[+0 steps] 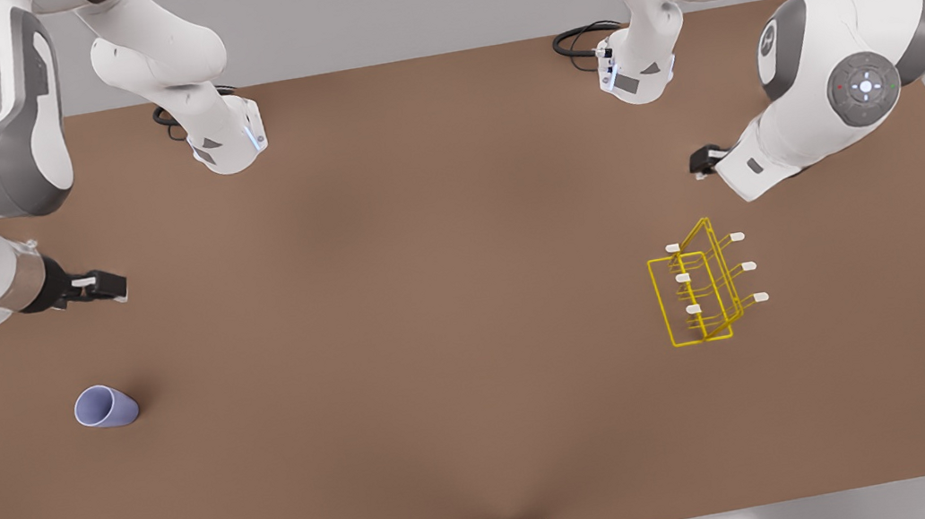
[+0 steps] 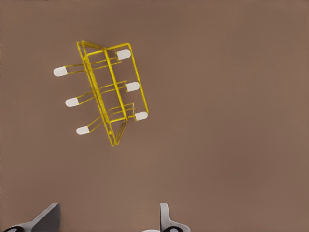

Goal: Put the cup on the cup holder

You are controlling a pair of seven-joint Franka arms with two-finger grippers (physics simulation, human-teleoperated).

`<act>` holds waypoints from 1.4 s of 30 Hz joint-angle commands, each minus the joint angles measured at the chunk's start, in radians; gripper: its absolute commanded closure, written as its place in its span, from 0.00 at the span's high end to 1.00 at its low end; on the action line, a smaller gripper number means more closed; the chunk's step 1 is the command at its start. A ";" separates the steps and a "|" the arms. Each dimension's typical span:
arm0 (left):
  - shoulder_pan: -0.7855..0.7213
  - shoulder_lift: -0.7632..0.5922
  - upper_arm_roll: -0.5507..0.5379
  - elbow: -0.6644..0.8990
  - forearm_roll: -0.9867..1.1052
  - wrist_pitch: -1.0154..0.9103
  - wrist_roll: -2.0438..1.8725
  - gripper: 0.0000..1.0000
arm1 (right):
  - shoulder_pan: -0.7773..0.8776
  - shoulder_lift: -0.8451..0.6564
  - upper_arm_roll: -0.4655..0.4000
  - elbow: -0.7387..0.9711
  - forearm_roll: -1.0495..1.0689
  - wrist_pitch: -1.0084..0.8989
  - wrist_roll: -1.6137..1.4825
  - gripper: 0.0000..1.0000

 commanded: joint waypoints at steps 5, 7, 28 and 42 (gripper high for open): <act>0.005 0.040 0.002 0.028 0.006 0.035 0.032 1.00 | -0.011 0.085 0.003 -0.004 -0.007 0.192 0.007 1.00; 0.005 0.037 0.000 0.029 0.005 0.037 0.038 1.00 | -0.038 0.166 0.003 -0.021 -0.006 0.307 -0.033 1.00; 0.005 0.044 -0.006 0.026 -0.004 -0.040 0.033 1.00 | -0.267 0.439 0.032 -0.095 -0.064 0.564 -0.411 1.00; 0.004 0.042 -0.007 0.031 -0.004 -0.048 0.022 1.00 | -0.299 0.448 0.041 -0.270 -0.121 0.740 -0.349 1.00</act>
